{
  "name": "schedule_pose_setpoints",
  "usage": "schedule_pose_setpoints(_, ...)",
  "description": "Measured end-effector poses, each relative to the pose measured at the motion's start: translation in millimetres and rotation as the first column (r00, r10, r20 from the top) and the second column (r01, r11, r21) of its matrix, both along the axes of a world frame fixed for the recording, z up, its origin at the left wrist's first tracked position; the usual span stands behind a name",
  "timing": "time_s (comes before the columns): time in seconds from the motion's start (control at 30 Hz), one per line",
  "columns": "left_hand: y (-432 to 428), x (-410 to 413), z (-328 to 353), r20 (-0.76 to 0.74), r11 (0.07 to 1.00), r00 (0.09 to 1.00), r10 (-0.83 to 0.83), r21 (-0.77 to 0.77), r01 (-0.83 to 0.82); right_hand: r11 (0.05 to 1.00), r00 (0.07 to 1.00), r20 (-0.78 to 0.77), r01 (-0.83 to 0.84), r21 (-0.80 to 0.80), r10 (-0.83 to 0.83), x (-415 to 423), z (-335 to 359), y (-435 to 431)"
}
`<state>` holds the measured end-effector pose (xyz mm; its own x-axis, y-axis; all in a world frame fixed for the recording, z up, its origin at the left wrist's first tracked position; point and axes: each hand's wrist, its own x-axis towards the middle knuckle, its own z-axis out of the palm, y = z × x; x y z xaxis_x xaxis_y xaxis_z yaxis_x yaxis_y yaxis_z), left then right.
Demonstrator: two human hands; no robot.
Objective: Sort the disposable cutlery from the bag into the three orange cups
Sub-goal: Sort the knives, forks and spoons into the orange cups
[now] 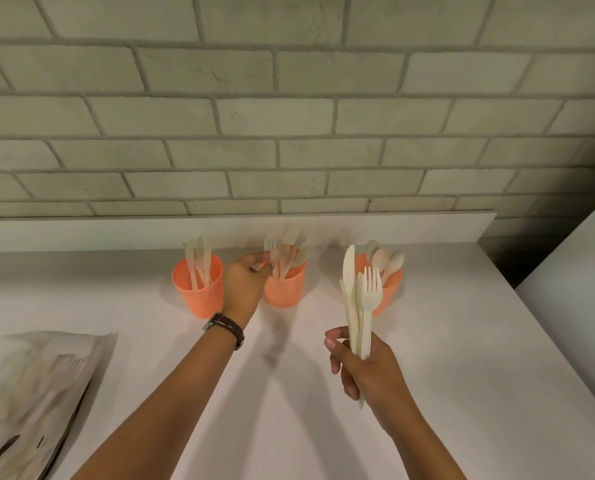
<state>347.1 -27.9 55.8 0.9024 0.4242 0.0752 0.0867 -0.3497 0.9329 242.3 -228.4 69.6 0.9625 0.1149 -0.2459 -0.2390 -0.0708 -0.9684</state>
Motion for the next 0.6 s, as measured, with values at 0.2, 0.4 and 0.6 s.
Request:
schedule_pose_setpoints(0.2, -29.1, -42.0, 37.6, -0.027, 0.975, 0.984, -0.177, -0.141, 0.172, 0.993, 0.999, -0.051, 0.015, 0.118, -0.009, -3.0, 2.9, 2.1)
schedule_pose_setpoints(0.4, -55.4, -105.2, 39.5, -0.103, 0.936, 0.954, -0.281, -0.247, 0.250, 0.985, 0.997, -0.064, -0.025, 0.172, 0.037, -5.2, 7.1, 4.8)
schedule_pose_setpoints(0.6, -54.9, -125.8, 32.8, -0.150, 0.956, 0.971, -0.186, -0.257, 0.143, 0.935, 0.982, -0.159, -0.042, 0.351, 0.104, -13.1, 7.0, 9.1)
